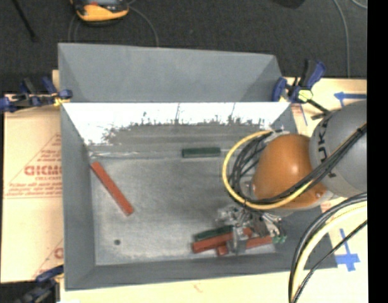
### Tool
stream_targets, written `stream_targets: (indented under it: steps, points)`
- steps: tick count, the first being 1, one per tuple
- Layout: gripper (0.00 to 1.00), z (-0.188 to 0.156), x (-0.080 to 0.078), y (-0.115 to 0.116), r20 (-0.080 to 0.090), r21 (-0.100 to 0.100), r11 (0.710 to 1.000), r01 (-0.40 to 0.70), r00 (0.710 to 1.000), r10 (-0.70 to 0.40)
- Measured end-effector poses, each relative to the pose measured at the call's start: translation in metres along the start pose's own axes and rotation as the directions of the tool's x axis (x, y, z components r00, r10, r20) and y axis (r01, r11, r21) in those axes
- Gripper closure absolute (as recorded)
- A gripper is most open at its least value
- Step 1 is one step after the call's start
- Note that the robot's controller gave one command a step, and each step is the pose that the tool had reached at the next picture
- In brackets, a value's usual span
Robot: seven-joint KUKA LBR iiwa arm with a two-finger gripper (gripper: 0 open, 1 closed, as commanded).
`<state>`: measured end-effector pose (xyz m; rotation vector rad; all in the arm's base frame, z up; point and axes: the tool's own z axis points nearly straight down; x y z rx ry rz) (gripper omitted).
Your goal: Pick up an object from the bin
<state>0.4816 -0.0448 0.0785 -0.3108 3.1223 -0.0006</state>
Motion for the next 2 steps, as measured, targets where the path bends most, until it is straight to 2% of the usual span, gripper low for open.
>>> stream_targets:
  steps: [1, 2]
  points:
    - [1.0, 0.0, 0.0, 0.0, 0.0, 0.0, 1.0, 0.001, 1.0, -0.001]
    - [1.0, -0.212, -0.001, -0.031, -0.004, -0.001, 0.995, 0.098, 0.995, -0.098]
